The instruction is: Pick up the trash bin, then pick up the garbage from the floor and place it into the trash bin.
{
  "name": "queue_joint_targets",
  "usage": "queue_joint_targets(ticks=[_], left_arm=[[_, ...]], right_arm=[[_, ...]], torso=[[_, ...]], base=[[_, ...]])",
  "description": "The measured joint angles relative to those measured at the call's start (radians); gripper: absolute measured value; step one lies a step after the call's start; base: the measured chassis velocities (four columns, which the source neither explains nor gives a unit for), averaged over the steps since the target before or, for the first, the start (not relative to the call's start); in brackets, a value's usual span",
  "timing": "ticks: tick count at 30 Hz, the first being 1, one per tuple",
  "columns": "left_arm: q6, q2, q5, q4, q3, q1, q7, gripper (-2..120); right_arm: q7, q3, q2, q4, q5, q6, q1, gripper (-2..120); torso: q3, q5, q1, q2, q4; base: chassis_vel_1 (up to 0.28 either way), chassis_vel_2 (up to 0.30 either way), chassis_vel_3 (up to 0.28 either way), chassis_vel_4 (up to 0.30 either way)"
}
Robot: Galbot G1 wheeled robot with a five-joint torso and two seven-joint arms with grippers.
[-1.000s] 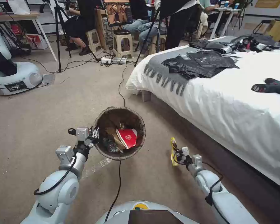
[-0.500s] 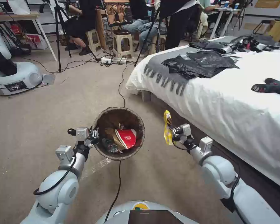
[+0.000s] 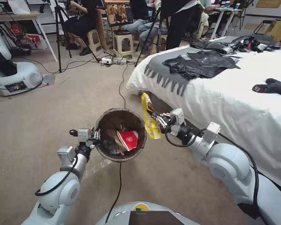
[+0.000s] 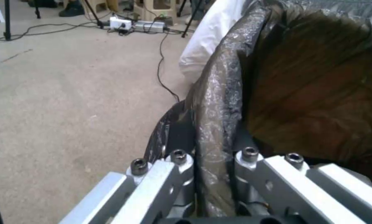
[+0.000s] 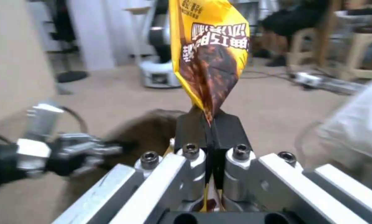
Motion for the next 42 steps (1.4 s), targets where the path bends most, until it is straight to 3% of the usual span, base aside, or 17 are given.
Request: queue_joint_targets(ticks=[7, 22, 29, 42], left_arm=[[0.004, -0.001, 0.002, -0.002, 0.005, -0.005, 0.004, 7], [0.004, -0.009, 0.002, -0.001, 0.003, -0.013, 0.005, 7], [0.004, -0.011, 0.002, 0.001, 0.003, -0.014, 0.004, 7], [0.005, -0.016, 0.002, 0.005, 0.005, -0.017, 0.005, 7]], right_arm=[[-0.005, -0.209, 0.03, -0.056, -0.011, -0.007, 0.143, 0], [0.04, -0.327, 0.062, -0.125, -0.072, -0.004, 0.174, -1], [0.106, -0.364, 0.079, -0.149, -0.074, 0.0, 0.202, 23], [0.13, -0.397, 0.11, -0.167, -0.085, -0.001, 0.246, 70]], torso=[[0.0, -0.0001, 0.0, 0.0, -0.0001], [0.0, 0.0, 0.0, 0.0, -0.0002], [0.0, 0.0, 0.0, 0.0, -0.0001], [0.0, 0.0, 0.0, 0.0, -0.0001]], base=[[0.0, 0.0, 0.0, 0.0], [0.0, 0.0, 0.0, 0.0], [0.0, 0.0, 0.0, 0.0], [0.0, 0.0, 0.0, 0.0]])
